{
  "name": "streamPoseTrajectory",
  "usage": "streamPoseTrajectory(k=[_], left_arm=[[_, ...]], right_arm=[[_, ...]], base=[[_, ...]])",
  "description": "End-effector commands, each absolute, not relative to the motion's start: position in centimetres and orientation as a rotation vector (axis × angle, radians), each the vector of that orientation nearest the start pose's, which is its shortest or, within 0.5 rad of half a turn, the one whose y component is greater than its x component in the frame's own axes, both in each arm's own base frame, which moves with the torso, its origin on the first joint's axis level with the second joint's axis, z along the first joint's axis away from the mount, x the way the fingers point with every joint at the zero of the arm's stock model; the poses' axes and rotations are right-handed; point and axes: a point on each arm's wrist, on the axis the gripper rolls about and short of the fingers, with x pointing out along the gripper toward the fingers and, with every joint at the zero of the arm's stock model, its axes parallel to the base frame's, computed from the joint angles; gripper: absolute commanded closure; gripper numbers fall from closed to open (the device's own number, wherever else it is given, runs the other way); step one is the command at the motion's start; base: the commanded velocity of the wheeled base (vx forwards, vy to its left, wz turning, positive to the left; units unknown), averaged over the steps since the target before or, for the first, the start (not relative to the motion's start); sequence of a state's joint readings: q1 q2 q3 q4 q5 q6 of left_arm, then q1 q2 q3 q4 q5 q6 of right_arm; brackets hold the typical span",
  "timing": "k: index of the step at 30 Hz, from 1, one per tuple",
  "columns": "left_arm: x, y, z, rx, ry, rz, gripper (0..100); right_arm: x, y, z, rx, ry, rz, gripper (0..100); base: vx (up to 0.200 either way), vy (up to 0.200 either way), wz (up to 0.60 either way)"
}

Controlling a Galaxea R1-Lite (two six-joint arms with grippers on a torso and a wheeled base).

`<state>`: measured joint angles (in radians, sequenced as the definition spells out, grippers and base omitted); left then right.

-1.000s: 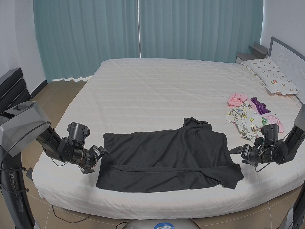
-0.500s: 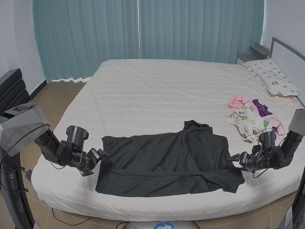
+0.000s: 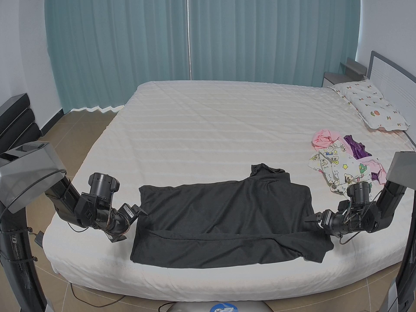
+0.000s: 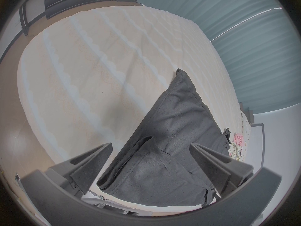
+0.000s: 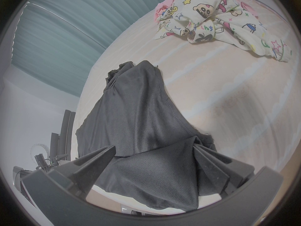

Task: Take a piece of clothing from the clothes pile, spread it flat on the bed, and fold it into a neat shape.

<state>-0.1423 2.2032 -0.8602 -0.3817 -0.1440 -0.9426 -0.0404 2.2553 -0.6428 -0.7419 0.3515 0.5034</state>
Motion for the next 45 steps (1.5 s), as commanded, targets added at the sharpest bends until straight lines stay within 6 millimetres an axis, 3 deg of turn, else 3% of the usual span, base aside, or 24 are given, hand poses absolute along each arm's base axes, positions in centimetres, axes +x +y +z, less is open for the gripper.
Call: streamPoseTrajectory(k=[1, 14, 21, 38, 39, 45], left_arm=[[34.5, -5.2, 0.5, -0.863, 1.012, 0.211, 0], [34.5, -5.1, 0.6, -0.867, 1.009, 0.215, 0], [34.5, -5.0, 0.6, -0.868, 1.008, 0.216, 0], [34.5, -5.0, 0.6, -0.868, 1.008, 0.216, 0], [34.5, -5.0, 0.6, -0.868, 1.008, 0.216, 0], [34.5, -5.0, 0.6, -0.868, 1.008, 0.216, 0]], right_arm=[[32.6, -0.4, -2.9, 0.639, 0.93, 0.07, 100], [32.3, -0.8, -2.6, 0.635, 0.922, 0.053, 100], [33.1, -1.9, -1.5, 0.65, 0.787, 0.053, 100], [33.9, -2.0, -3.0, 0.687, 0.717, 0.056, 100], [33.9, -2.0, -3.0, 0.687, 0.717, 0.056, 0], [33.7, -2.2, -1.7, 0.723, 0.67, 0.05, 0]], base=[[0.0, 0.0, 0.0], [0.0, 0.0, 0.0], [0.0, 0.0, 0.0], [0.0, 0.0, 0.0], [0.0, 0.0, 0.0], [0.0, 0.0, 0.0]])
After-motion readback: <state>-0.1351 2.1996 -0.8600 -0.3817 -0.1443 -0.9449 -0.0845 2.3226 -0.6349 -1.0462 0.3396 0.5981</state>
